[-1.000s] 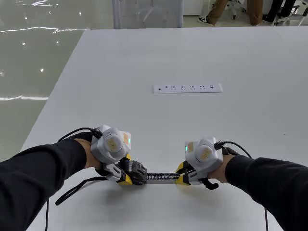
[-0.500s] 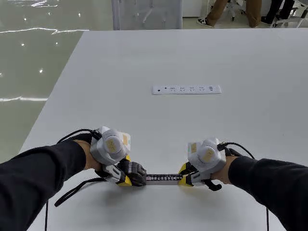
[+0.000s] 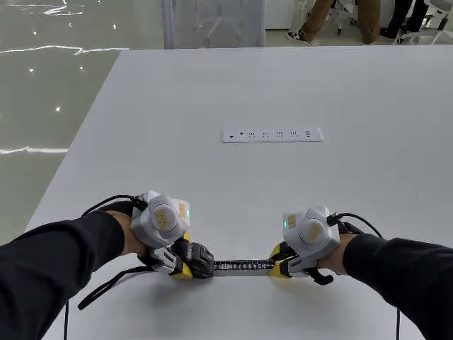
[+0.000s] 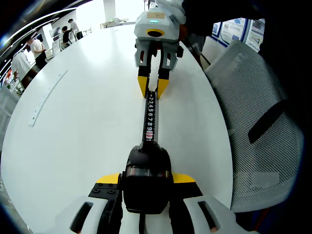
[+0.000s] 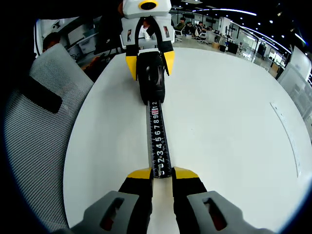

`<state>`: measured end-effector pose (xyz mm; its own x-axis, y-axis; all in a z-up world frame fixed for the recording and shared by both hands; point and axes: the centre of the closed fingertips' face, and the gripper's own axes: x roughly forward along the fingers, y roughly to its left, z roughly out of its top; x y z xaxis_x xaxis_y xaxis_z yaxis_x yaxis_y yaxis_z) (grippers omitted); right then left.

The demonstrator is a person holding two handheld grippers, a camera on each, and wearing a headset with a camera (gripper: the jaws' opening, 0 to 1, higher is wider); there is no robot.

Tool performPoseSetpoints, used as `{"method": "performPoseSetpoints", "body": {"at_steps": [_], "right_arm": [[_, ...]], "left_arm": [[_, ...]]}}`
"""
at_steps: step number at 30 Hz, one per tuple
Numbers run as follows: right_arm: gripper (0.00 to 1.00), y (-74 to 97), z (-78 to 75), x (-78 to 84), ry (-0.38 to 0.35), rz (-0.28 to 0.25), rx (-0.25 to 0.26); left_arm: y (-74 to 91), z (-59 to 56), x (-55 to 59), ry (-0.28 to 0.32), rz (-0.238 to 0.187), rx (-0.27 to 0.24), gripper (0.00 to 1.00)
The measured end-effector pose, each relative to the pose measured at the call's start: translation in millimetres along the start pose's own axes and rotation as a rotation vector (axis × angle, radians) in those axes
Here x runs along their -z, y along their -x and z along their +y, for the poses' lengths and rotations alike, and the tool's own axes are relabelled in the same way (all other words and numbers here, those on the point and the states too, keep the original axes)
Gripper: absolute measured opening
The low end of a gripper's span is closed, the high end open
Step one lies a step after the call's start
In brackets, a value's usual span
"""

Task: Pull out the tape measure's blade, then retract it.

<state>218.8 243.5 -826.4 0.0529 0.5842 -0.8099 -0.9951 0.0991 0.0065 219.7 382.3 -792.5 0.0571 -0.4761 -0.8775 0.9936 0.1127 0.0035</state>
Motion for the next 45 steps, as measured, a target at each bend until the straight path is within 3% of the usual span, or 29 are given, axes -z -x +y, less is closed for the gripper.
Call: {"method": "performPoseSetpoints", "body": {"at_steps": [45], "right_arm": [[0.11,18.1,-1.7,23.8,-0.030,0.012,0.006]], "left_arm": [[-0.1,-0.4,-0.4,0.002,0.001,-0.003,0.33]]}}
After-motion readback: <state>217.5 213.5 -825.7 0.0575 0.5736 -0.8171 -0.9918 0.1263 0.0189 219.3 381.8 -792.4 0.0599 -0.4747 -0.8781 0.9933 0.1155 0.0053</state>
